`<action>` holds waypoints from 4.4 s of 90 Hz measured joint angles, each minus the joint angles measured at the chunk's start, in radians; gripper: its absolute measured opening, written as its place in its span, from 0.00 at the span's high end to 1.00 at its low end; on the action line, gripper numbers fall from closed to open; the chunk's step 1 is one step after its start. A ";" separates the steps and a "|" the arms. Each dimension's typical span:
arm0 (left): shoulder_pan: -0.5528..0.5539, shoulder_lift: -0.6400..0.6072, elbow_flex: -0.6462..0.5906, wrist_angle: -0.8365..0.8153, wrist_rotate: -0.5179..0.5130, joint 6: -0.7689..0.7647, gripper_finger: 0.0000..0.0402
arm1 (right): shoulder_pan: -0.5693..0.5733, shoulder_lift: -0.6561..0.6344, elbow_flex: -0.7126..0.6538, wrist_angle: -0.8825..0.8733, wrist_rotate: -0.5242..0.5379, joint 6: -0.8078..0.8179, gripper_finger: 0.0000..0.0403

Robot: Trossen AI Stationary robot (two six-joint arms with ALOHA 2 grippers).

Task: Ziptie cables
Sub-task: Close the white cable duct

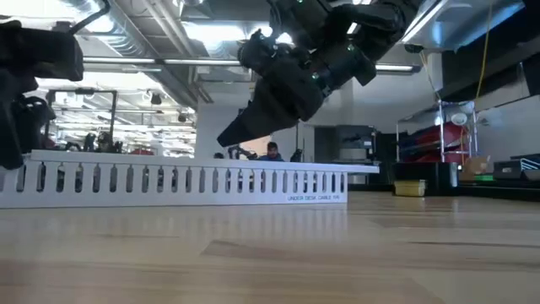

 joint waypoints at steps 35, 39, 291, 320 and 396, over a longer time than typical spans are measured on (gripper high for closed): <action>0.000 0.000 0.000 0.000 0.001 -0.012 0.48 | 0.000 0.000 0.000 0.037 -0.027 0.040 0.14; 0.000 0.000 0.000 0.000 0.001 -0.012 0.48 | 0.000 0.000 0.000 0.043 -0.031 0.052 0.14; 0.014 -0.002 0.000 0.017 -0.007 -0.018 0.48 | -0.010 0.206 0.218 0.078 -0.271 -0.020 0.14; 0.014 -0.002 0.000 0.028 -0.008 -0.011 0.48 | -0.013 0.231 0.221 0.073 -0.237 -0.002 0.14; 0.014 -0.001 0.001 0.028 -0.006 -0.012 0.48 | -0.014 0.243 0.220 0.037 -0.254 -0.026 0.48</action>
